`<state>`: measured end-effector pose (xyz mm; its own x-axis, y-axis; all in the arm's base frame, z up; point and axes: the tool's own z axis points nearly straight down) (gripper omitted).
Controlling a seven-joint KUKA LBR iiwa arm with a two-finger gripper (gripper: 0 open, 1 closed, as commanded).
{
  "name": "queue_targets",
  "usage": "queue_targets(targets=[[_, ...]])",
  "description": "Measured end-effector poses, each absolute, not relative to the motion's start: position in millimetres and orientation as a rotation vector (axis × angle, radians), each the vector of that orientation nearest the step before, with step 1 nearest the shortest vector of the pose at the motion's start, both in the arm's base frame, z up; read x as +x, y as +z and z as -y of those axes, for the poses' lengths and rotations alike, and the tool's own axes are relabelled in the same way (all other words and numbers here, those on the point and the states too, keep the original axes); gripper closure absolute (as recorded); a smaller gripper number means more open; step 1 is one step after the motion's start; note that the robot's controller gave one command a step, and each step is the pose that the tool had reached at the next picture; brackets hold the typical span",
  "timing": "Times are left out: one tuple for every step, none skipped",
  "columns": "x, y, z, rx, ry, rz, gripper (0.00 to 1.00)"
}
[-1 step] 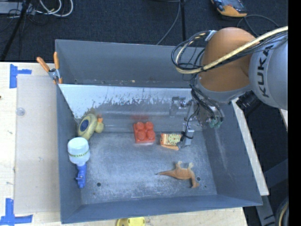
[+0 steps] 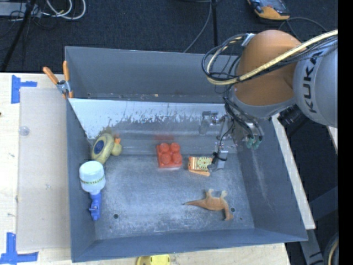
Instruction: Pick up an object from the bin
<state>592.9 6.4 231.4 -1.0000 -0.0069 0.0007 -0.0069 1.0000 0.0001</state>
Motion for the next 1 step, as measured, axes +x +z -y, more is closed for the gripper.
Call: queue_targets(targets=[[596.2, 172.7, 15.1, -0.066, -0.001, 3.143, 0.00]])
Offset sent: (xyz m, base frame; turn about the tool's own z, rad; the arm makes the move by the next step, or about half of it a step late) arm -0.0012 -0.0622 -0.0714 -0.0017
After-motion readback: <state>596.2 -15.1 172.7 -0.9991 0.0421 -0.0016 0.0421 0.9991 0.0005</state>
